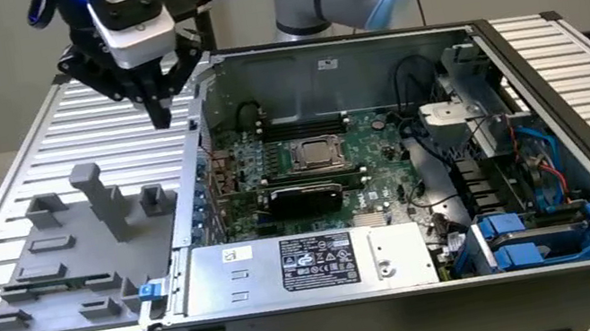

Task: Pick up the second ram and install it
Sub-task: 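Reach for the second ram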

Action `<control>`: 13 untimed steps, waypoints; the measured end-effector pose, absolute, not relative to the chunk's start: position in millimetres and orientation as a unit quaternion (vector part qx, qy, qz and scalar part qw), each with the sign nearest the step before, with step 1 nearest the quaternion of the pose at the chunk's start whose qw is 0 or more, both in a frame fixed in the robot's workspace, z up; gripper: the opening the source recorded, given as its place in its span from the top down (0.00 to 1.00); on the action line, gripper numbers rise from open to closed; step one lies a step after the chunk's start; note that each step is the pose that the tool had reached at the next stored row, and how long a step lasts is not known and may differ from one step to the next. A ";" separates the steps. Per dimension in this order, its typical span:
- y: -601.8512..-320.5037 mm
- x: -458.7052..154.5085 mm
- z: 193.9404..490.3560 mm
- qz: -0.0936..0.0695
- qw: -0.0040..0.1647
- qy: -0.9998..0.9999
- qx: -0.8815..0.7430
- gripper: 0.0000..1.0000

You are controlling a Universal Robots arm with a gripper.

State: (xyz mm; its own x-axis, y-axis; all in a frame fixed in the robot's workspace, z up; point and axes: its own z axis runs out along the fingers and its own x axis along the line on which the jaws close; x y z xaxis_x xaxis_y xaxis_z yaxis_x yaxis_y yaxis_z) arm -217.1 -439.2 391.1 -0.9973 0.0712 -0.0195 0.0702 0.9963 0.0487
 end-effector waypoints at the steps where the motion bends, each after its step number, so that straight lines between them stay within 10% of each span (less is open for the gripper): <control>1: -440.0 -221.7 390.8 0.024 0.011 0.999 0.035 1.00; 13: -447.3 -276.3 384.3 0.024 0.011 0.999 0.035 1.00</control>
